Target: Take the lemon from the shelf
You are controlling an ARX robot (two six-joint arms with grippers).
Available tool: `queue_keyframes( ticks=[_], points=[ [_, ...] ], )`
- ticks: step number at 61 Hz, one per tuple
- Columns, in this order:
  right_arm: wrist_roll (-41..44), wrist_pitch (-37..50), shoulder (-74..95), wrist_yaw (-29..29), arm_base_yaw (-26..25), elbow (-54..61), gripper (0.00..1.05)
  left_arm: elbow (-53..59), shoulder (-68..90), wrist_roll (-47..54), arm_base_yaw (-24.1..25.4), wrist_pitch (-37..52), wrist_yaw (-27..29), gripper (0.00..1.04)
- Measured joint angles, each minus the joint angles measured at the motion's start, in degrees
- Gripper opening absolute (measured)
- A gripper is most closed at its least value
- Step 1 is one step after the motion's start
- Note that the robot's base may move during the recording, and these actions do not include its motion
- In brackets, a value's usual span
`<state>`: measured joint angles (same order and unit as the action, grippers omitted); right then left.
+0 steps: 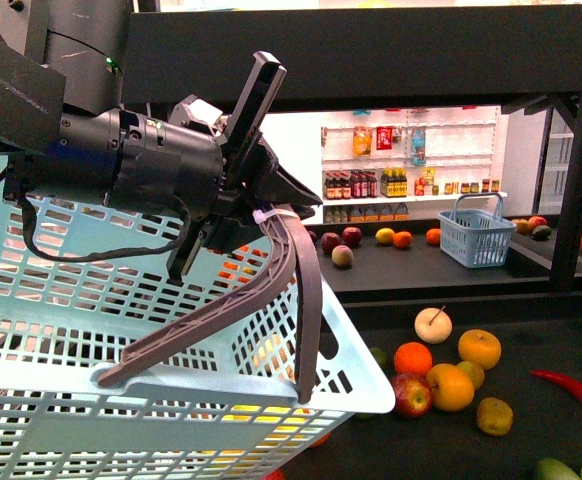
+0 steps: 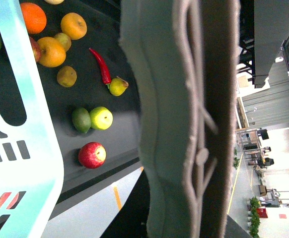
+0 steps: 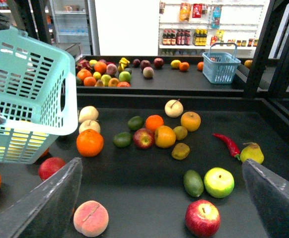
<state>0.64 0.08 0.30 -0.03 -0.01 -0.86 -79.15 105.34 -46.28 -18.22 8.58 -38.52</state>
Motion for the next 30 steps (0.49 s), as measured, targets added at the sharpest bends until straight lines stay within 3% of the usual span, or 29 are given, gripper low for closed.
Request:
queue_keyframes(
  ticks=[3,7,15,30],
  points=[
    [0.0,0.0,0.0,0.0,0.0,0.0,1.04,0.0,0.0,0.0,0.0,0.0,0.0,0.08],
    [0.0,0.0,0.0,0.0,0.0,0.0,1.02,0.0,0.0,0.0,0.0,0.0,0.0,0.08],
    [0.0,0.0,0.0,0.0,0.0,0.0,1.02,0.7,0.0,-8.3,-0.3,6.8,11.9,0.08],
    [0.0,0.0,0.0,0.0,0.0,0.0,1.02,3.5,0.0,-18.0,4.5,16.9,22.6,0.08]
  ],
)
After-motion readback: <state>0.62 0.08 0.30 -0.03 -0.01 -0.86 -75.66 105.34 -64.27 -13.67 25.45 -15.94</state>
